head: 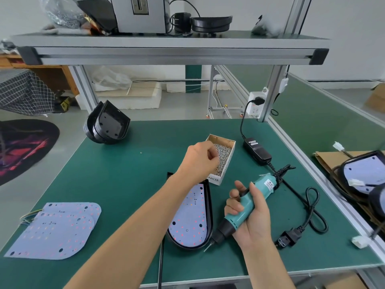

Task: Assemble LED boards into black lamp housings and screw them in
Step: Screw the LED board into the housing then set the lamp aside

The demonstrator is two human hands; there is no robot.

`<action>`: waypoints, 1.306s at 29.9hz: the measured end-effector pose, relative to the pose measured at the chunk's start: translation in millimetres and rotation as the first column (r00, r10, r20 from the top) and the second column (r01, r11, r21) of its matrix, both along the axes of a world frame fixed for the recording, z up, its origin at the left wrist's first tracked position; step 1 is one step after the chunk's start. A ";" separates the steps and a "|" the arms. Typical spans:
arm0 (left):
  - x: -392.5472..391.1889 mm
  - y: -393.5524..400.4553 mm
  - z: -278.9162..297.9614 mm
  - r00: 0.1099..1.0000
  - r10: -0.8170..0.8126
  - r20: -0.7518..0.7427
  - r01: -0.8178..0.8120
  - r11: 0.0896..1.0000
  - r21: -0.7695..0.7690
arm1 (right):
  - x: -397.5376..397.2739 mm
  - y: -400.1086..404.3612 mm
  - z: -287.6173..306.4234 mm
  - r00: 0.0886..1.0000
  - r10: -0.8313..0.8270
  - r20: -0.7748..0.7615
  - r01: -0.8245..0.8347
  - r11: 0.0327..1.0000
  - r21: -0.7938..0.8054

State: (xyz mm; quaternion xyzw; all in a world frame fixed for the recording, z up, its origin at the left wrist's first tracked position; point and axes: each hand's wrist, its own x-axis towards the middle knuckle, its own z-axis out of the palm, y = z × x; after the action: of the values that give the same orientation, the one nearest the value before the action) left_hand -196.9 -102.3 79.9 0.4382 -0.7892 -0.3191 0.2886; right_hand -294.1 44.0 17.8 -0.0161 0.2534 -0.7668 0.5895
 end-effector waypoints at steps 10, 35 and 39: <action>114.7 137.9 -10.7 0.901 0.171 -0.398 -0.057 0.958 0.282 | 12.7 15.4 31.2 0.986 -0.114 0.125 0.136 0.974 -0.184; 110.2 189.2 -21.5 0.691 0.339 -0.639 -0.190 0.937 0.292 | 47.3 30.6 78.3 0.955 -0.294 0.047 0.296 0.919 -0.261; 111.0 191.6 -24.0 0.704 0.346 -0.620 -0.212 0.936 0.281 | 48.4 31.2 77.9 0.955 -0.295 0.039 0.295 0.923 -0.246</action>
State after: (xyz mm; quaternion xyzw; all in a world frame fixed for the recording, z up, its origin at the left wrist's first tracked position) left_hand -85.9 89.3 55.9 0.4367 -0.5258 -0.4786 0.5511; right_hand -245.7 75.3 95.7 -0.0513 0.1540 -0.8724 0.4611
